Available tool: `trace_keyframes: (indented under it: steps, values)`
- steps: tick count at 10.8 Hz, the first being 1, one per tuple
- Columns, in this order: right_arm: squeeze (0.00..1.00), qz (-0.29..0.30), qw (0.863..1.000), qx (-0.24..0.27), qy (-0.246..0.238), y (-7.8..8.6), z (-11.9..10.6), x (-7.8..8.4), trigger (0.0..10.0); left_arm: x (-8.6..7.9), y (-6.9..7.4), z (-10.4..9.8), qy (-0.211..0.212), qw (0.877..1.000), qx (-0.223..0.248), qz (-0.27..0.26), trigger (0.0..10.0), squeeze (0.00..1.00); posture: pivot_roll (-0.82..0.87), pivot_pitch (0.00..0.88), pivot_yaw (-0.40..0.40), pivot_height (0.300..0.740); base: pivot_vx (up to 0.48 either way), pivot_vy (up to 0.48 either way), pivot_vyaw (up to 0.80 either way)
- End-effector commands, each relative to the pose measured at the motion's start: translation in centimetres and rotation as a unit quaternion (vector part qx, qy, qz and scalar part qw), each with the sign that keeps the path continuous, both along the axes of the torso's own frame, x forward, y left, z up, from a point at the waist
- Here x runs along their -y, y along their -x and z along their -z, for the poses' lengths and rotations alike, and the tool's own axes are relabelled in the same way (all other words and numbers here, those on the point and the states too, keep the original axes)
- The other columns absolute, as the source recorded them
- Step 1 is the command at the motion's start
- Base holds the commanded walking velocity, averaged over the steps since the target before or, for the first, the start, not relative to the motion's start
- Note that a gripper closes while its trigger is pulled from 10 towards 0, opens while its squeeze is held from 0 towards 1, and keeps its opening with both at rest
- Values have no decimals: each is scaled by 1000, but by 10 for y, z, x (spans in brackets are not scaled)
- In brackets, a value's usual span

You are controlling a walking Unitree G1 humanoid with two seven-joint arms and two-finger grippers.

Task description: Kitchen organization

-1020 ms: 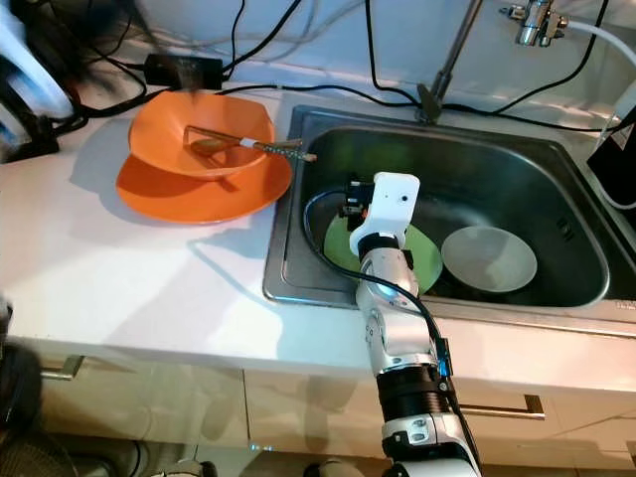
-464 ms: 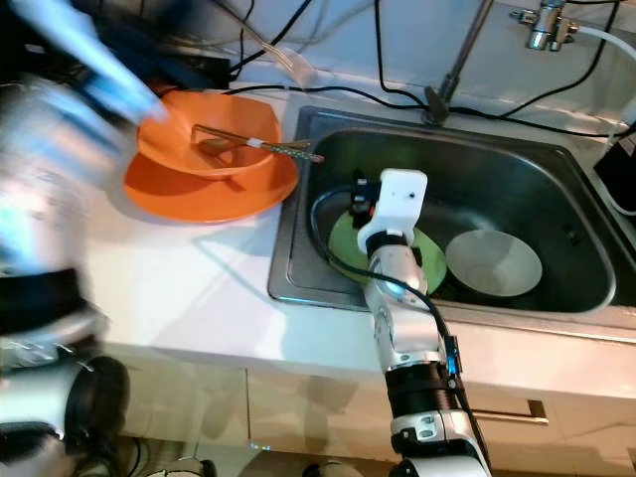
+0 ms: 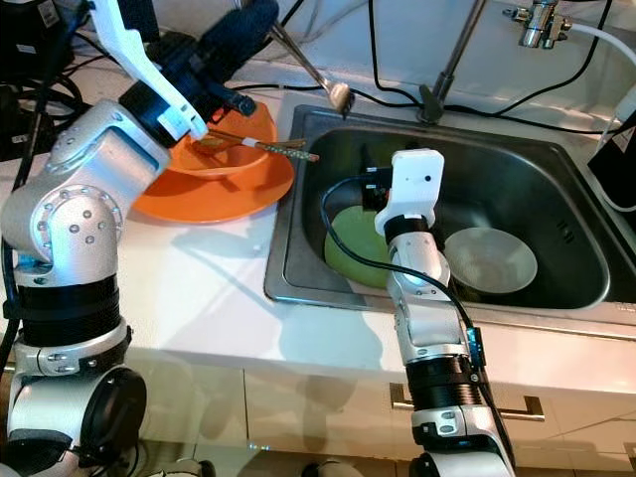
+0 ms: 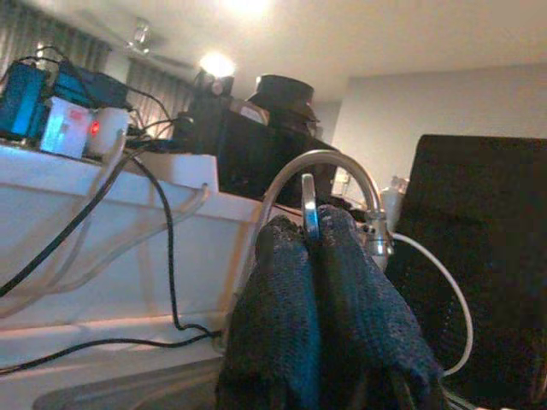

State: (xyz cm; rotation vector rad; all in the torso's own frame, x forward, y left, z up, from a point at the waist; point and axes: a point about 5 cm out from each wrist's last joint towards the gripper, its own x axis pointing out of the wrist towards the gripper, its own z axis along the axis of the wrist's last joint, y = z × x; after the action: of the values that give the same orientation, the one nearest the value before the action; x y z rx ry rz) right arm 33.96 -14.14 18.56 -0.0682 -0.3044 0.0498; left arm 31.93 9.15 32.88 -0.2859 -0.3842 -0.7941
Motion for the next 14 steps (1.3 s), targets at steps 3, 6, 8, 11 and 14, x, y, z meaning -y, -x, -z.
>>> trace_keyframes:
  steps: [3,6,8,11,14]
  values:
    - [1000,-34,998,43,29,4,-17,-3,10000,7,3,0,-10,1000,4,8,10000,0,-11,64,-115,740,0,0,0]
    - [1000,-49,996,62,40,7,-24,-6,10000,9,1,3,-19,1000,0,9,10000,0,-14,65,-116,740,0,0,0]
    - [1000,-52,995,71,45,9,-27,-7,10000,11,2,5,-23,1000,0,14,10000,0,-14,66,-115,740,0,0,0]
    - [0,-89,990,87,66,14,-32,-20,10000,18,6,7,-30,999,0,27,10000,0,-16,64,-113,740,0,0,0]
    - [0,-106,987,98,69,16,-38,-25,10000,22,8,9,-43,998,-7,35,10000,0,-16,64,-112,740,0,0,0]
